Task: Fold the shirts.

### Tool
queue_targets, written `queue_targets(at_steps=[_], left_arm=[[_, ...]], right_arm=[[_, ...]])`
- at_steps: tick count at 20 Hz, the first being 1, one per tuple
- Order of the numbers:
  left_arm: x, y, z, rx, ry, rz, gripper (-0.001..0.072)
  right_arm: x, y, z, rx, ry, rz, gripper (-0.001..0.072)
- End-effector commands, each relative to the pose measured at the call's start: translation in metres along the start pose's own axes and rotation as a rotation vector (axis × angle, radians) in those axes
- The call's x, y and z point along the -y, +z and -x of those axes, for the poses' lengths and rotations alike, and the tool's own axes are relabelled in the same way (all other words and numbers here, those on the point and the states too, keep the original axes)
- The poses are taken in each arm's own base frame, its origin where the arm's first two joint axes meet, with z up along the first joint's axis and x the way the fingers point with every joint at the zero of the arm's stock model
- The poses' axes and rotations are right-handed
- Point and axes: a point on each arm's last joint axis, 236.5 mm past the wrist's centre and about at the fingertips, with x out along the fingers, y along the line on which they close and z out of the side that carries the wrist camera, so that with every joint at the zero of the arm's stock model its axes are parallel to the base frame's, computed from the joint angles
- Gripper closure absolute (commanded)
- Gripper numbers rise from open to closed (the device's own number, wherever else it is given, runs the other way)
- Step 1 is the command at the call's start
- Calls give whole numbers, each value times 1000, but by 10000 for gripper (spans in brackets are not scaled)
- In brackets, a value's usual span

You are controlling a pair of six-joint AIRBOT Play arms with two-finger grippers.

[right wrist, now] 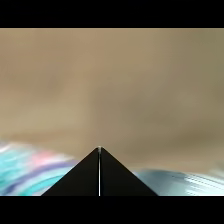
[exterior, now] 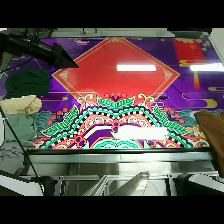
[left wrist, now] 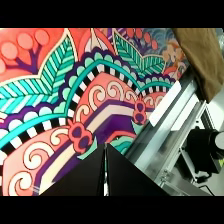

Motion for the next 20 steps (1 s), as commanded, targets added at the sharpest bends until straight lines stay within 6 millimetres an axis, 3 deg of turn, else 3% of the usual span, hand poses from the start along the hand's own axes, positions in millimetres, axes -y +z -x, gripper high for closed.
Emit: queue_targets(at_steps=[1, 3, 5, 7, 9, 13, 15, 20], left_arm=[[10, 5, 20, 51, 25, -18, 702], [31, -6, 18, 34, 15, -31, 702], [48, -43, -2, -46, -15, 1, 702], [59, -94, -28, -126, -28, 44, 702], [59, -148, -46, -164, 2, 85, 701], [48, -233, -54, -145, 33, 219, 690], [38, -247, -51, -105, 51, 269, 691], [25, -255, -37, -26, 82, 325, 691]], right_arm=[[-173, -63, 0, -71, 369, 365, 697], [-236, -143, -7, -179, 432, 613, 697], [-269, -232, -21, -269, 416, 861, 697], [-278, -313, -27, -351, 407, 1066, 698], [-267, -362, -29, -378, 370, 1250, 698], [-247, -390, -30, -329, 366, 1331, 698], [-244, -391, -32, -331, 365, 1334, 697], [-237, -396, -30, -372, 355, 1330, 697]])
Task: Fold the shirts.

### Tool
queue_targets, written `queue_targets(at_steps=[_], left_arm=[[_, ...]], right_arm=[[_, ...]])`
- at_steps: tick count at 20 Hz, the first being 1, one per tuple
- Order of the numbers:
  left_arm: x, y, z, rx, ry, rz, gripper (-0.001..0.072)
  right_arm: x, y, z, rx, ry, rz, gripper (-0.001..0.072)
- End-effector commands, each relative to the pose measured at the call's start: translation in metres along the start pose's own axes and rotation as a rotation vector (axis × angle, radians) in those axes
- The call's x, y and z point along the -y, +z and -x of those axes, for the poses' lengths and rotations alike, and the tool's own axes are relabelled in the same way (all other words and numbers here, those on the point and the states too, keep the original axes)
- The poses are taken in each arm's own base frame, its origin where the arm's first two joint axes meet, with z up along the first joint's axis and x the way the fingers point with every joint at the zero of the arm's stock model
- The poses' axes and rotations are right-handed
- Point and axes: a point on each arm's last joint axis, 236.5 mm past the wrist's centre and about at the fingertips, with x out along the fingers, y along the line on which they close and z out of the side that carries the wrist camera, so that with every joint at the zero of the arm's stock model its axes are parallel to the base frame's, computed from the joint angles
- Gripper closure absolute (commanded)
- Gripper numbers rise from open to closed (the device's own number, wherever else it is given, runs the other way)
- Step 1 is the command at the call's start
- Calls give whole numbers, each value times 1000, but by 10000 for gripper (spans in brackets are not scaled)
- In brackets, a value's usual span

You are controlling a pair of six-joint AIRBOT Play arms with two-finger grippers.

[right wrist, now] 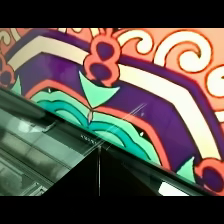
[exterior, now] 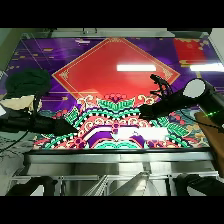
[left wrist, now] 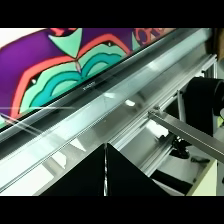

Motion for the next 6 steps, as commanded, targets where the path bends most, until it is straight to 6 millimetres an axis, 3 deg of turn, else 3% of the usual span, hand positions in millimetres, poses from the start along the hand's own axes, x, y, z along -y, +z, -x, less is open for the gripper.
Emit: queue_targets(at_steps=[1, 6], left_arm=[[-12, -6, 5, 53, 16, 38, 691], [-6, -6, 10, 80, 22, 16, 692]], right_arm=[[-5, -5, -1, -14, 8, 6, 697], [-5, -5, -2, -14, 8, 6, 697]])
